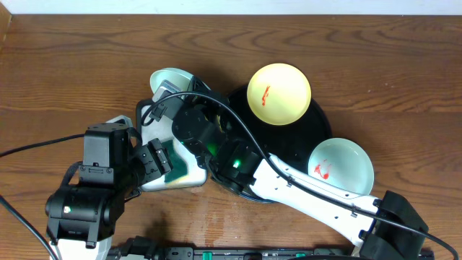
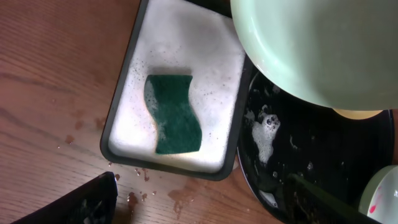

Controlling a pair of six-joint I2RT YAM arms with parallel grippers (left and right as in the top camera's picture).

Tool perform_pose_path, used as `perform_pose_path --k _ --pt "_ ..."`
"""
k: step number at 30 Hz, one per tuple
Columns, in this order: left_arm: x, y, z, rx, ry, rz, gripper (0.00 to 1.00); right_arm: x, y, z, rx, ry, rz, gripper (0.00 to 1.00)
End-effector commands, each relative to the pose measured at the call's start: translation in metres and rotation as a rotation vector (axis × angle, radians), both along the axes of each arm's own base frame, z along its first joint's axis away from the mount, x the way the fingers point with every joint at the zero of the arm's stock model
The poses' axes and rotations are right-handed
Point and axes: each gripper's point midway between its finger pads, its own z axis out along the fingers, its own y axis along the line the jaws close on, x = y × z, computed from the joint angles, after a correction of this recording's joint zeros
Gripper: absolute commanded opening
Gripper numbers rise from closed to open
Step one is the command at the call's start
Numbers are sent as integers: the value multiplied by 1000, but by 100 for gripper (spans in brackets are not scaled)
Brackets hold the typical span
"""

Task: Clean dirty plates on tray and stack at the side

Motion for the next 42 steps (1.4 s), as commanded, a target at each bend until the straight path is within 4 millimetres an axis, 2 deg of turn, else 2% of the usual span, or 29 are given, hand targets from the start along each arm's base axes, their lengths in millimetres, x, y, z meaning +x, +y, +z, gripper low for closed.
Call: perform_pose_path --k 1,6,9,11,14,16,17,19,20,22,23,25,27,30,32,35,37,40,42 --pt "2 4 6 12 -14 9 86 -5 0 20 12 -34 2 1" --pt "1 3 6 11 -14 9 86 -7 3 20 18 -33 16 1" --pt "2 4 6 11 -14 9 86 -5 1 25 -73 -74 22 1" --pt "2 4 6 11 -14 9 86 1 -3 31 41 -70 -13 1" --pt "2 4 6 11 -14 9 86 -9 6 26 -39 -69 40 1" --pt "2 4 6 11 -14 9 86 -2 -3 35 78 -72 -27 1" --pt "2 4 6 11 -14 9 86 -3 -1 33 131 -48 -18 1" --pt "1 3 6 11 -14 9 86 -14 13 20 1 -25 87 1" --pt "2 4 6 11 -14 9 86 -12 11 20 -32 -43 71 1" --pt "2 4 6 11 -14 9 86 -3 0 30 62 -63 -19 1" --pt "2 4 6 11 -14 9 86 -5 3 25 79 -39 3 1" --pt "2 4 6 11 -14 9 86 -11 10 16 5 -20 59 1" --pt "2 4 6 11 -14 9 86 -4 -1 18 44 -28 -18 1" --pt "2 4 6 11 -14 9 86 16 -43 18 291 2 -252 1" --pt "2 4 6 11 -14 9 86 23 -54 -7 389 129 -277 1" --pt "2 4 6 11 -14 9 86 20 -48 -46 479 396 -203 1" --pt "1 3 6 11 -14 9 86 18 -55 -62 552 573 -178 1" --pt "2 4 6 11 -14 9 86 21 -86 -54 678 752 -154 1" --pt "2 4 6 11 -14 9 86 29 -120 -37 792 833 -145 1"
